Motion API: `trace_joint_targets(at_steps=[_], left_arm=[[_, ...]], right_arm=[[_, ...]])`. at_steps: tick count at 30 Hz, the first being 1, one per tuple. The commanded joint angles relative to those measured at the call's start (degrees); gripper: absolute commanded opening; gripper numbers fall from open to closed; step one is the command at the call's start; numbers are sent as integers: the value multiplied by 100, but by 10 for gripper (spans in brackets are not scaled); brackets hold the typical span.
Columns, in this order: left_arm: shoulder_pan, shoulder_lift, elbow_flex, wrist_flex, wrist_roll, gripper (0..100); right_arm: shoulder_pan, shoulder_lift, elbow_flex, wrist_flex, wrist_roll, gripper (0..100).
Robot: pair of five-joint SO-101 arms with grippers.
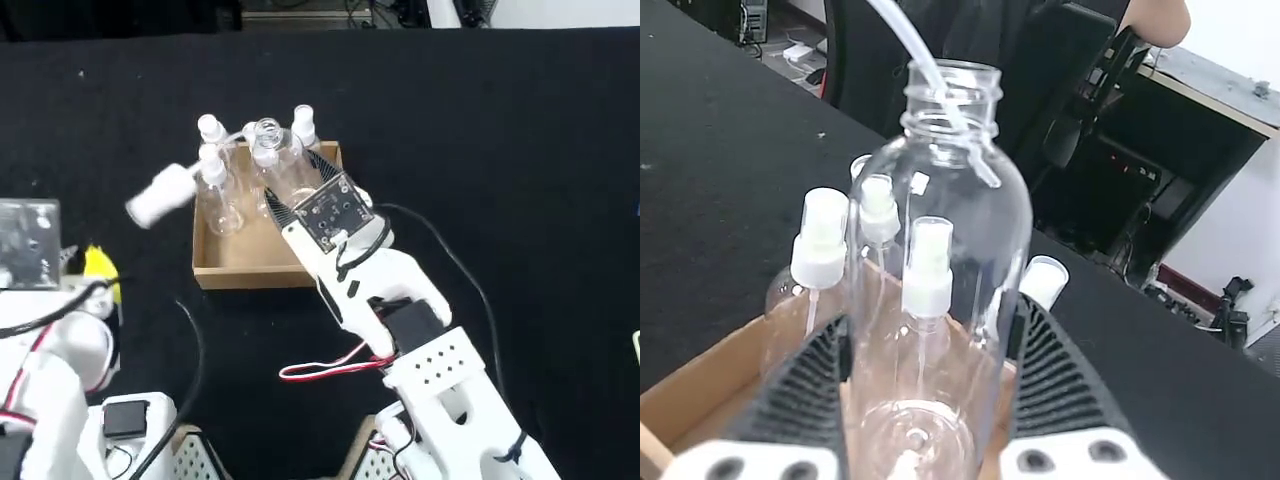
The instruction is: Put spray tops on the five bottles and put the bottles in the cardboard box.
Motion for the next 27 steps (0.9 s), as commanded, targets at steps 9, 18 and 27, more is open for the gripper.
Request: trace_joint_targets(at_steps=[9, 18, 27], left_arm=[[1367, -1626, 2870, -2426, 712, 29], [980, -2734, 5218, -4853, 721, 29], [620, -2796, 6185, -6760, 774, 30]], right_arm=[[-35, 57, -400, -35, -492, 11], [-35, 22, -374, 18, -501, 11], [-62, 48, -356, 9, -501, 11]])
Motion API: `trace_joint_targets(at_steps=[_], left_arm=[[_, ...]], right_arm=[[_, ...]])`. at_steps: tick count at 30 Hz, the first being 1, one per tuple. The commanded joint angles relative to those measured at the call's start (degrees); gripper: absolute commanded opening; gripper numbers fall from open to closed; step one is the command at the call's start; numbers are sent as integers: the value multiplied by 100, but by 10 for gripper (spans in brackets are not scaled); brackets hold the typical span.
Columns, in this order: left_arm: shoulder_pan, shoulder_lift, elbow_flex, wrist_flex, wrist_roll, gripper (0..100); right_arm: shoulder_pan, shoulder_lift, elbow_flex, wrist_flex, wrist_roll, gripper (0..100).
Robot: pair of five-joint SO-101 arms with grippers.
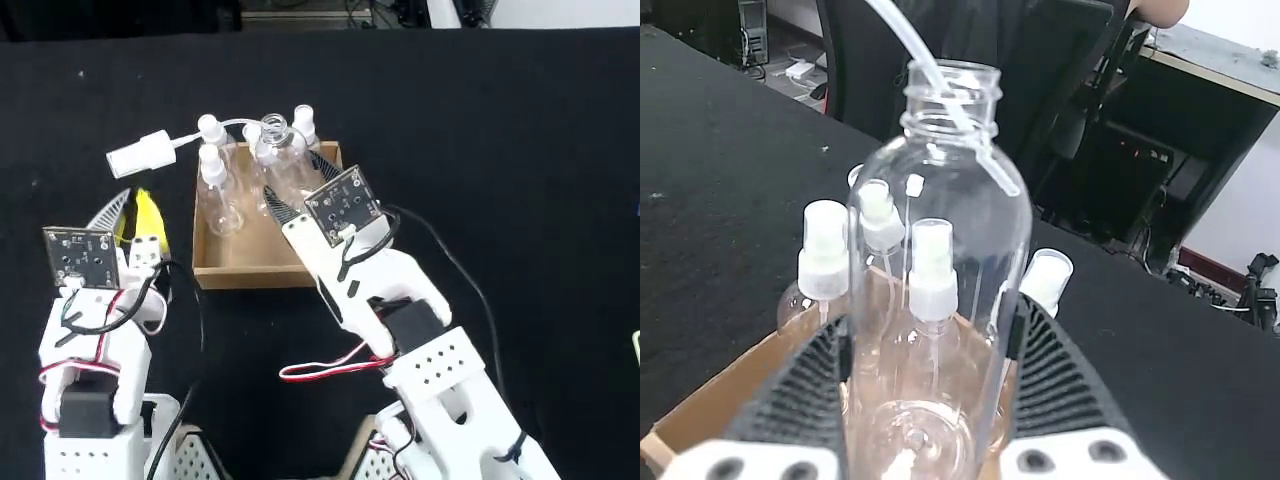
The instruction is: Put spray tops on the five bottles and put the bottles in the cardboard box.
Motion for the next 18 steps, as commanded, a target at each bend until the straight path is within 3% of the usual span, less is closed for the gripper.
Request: trace_joint_targets(at_steps=[1, 5, 11, 18], left_arm=[[-75, -62, 40, -976, 97, 30], [-66, -62, -92, -1275, 97, 30], [479, 70, -435, -1442, 44, 30], [470, 1363, -980, -2022, 35, 30]], right_arm=[[-53, 40, -321, -18, -35, 11], [-62, 22, -233, -26, -9, 11], [-70, 22, -233, -26, -9, 11], [-53, 13, -224, -18, 0, 11]])
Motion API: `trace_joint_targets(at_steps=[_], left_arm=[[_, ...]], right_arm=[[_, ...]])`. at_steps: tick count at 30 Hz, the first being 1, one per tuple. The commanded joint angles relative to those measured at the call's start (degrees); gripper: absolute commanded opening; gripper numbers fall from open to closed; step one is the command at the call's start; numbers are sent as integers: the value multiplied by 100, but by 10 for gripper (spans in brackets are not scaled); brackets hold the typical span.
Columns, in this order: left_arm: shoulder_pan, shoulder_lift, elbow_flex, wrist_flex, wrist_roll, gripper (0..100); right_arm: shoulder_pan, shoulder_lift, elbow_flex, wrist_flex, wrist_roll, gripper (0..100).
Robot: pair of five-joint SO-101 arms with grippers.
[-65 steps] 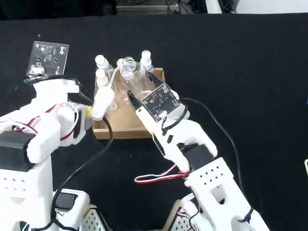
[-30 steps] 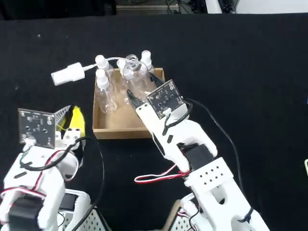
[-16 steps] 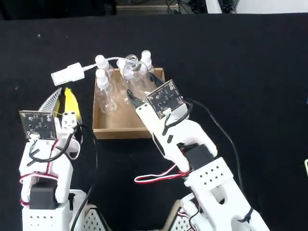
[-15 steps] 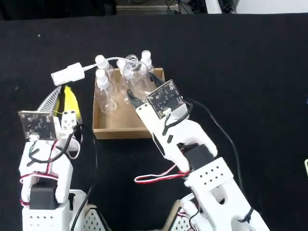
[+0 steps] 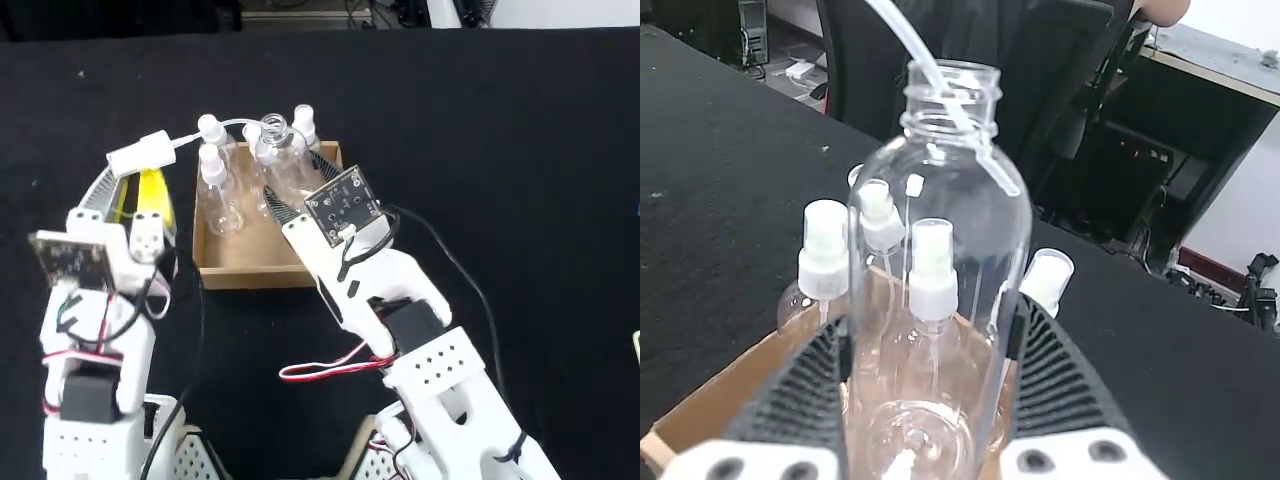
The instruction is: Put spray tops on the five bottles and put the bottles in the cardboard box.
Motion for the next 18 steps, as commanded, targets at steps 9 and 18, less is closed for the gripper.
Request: trace_joint_targets(at_steps=[9, 18], left_arm=[[435, 1178, -1842, 396, 9, 30], [936, 2040, -2563, 747, -193, 30]], right_arm=[[-62, 22, -224, -18, -9, 11], [-62, 22, -215, -18, -35, 11]])
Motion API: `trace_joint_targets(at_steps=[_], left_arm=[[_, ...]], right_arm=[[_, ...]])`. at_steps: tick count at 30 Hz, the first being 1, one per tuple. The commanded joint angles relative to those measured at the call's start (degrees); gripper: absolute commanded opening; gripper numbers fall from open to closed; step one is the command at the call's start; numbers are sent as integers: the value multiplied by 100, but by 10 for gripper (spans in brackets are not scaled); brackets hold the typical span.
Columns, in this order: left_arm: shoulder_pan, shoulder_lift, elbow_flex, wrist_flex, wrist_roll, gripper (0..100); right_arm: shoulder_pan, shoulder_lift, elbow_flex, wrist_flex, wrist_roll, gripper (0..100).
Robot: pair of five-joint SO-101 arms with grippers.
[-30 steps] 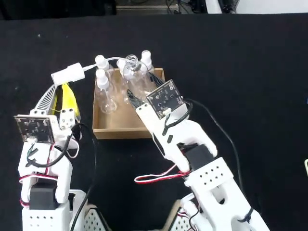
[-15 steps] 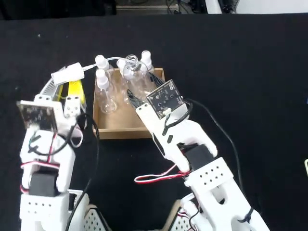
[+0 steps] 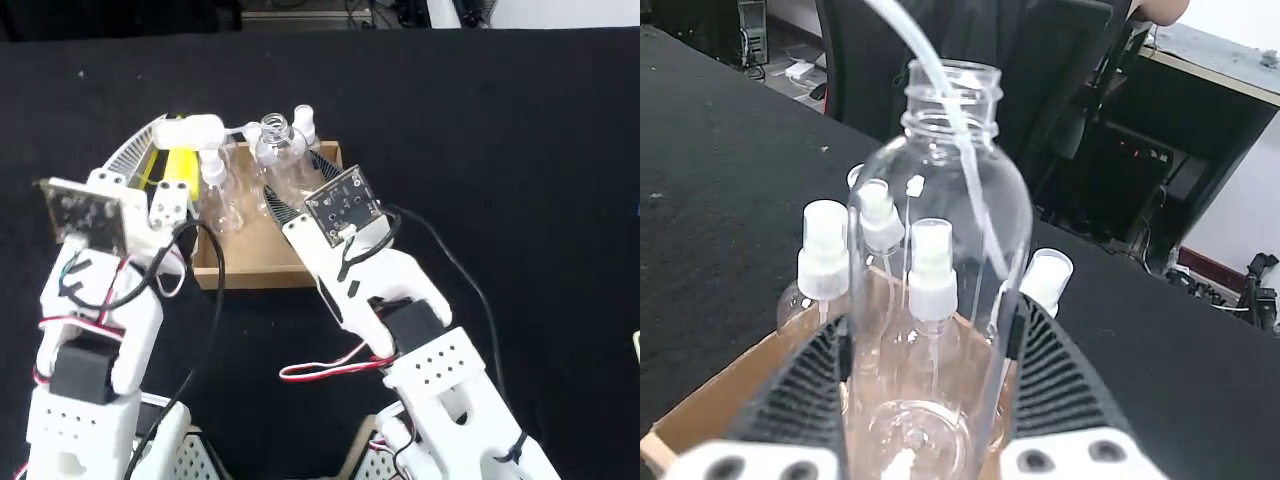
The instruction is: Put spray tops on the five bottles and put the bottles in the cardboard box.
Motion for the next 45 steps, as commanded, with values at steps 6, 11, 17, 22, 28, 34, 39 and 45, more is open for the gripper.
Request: trace_joint_targets(at_steps=[6, 11, 17, 22, 28, 34, 39, 45], left_arm=[[804, 1125, -1789, 941, -185, 30], [875, 1530, -2114, 1380, -185, 30], [848, 1609, -2176, 1363, -193, 30], [901, 1565, -2176, 1398, -185, 30], [989, 1688, -2114, 1336, -185, 30], [1376, 2127, -2545, 1240, -185, 30], [1314, 2031, -2932, 1486, -185, 30], [787, 1319, -3626, 2453, -185, 30]], right_arm=[[-70, 22, -215, -18, -26, 11], [-70, 40, -215, -18, -26, 11], [-70, 13, -22, -237, -26, 11], [-70, 13, 295, -782, -35, 11], [-70, 13, 268, -835, -35, 11], [-70, 13, 259, -835, -35, 11], [-35, 13, 286, -835, -35, 11], [352, 13, 145, -809, -255, 11]])
